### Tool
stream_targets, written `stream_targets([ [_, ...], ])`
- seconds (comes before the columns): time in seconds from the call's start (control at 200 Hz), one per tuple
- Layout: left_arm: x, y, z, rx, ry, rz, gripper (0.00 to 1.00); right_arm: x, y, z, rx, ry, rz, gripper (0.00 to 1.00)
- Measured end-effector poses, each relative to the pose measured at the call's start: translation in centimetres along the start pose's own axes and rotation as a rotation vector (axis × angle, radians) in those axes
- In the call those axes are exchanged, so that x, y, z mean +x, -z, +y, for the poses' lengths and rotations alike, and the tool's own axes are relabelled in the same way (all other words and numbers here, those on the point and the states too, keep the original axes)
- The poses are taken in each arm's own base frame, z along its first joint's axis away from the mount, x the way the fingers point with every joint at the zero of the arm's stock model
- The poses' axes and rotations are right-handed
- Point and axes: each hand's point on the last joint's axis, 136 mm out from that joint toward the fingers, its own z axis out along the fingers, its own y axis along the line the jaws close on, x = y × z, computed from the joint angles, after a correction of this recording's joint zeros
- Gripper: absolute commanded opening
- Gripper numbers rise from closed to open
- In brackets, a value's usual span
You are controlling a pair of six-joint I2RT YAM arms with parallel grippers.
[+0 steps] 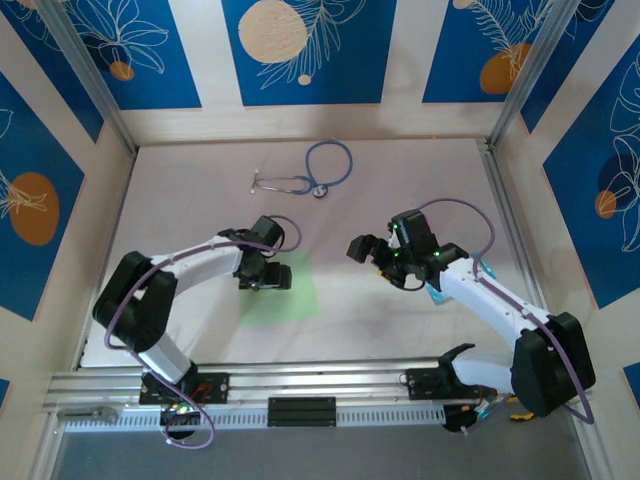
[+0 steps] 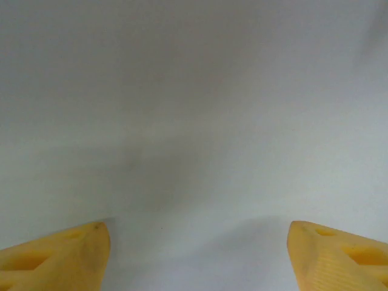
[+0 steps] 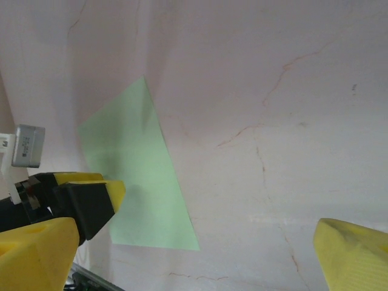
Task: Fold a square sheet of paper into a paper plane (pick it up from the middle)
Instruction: Move the square sheet of paper to the center of the table.
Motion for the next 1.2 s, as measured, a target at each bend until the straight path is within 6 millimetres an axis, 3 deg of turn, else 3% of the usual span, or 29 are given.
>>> stream_targets([
  [0.18,0.3,-0.8,-1.0,-0.009,-0.037,0.021,0.77,-0.6,1.4,-0.6,0.034,-0.013,-0.066,0.99],
  [0.475,-0.5,-1.1,-3.9,0.005,-0.132,0.016,0.78,-1.1,2.8,-4.0,0.111,-0.102,-0.119,0.99],
  [0.655,-1.0,-0.3,-4.1,-0.025,-0.143,-0.016,0.91,-0.4,3.2,-5.9,0.009,-0.156,-0.173,1.0],
  [0.77,-1.7,1.0,-3.9,-0.046,-0.118,-0.058,1.0,-0.5,3.7,-5.5,-0.02,-0.143,-0.196,1.0],
  [1.051,-4.0,4.8,-3.2,-0.07,-0.04,-0.225,1.0,-0.6,3.5,-4.3,-0.065,-0.098,-0.185,0.99],
  [1.201,-3.4,5.2,-2.5,-0.039,-0.013,-0.262,1.0,-0.6,3.2,-3.8,-0.083,-0.088,-0.175,0.99],
])
